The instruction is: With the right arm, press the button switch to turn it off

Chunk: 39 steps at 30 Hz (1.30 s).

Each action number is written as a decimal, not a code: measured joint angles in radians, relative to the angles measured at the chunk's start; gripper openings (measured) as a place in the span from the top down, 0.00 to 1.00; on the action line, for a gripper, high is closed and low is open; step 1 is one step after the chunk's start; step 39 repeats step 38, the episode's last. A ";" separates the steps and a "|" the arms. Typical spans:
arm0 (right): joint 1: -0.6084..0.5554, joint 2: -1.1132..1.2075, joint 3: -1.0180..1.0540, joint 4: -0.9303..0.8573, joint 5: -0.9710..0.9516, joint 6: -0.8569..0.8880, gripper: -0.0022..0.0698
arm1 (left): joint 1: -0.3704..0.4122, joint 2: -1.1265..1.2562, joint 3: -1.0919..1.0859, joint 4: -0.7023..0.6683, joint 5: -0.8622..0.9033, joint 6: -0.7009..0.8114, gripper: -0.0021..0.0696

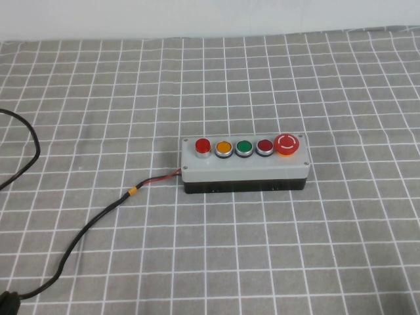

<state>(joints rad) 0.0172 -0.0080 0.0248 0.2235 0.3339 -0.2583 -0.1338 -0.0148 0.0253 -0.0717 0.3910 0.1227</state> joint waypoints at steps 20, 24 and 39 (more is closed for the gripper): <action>0.000 0.000 0.000 0.015 0.001 -0.004 0.99 | 0.000 0.000 0.000 0.000 0.000 0.000 0.98; 0.000 0.000 0.000 0.015 0.001 -0.004 0.99 | 0.000 0.000 0.000 0.000 0.000 0.000 0.98; 0.000 0.000 0.000 0.018 0.001 -0.004 0.99 | 0.000 0.000 0.000 0.000 0.000 0.000 0.98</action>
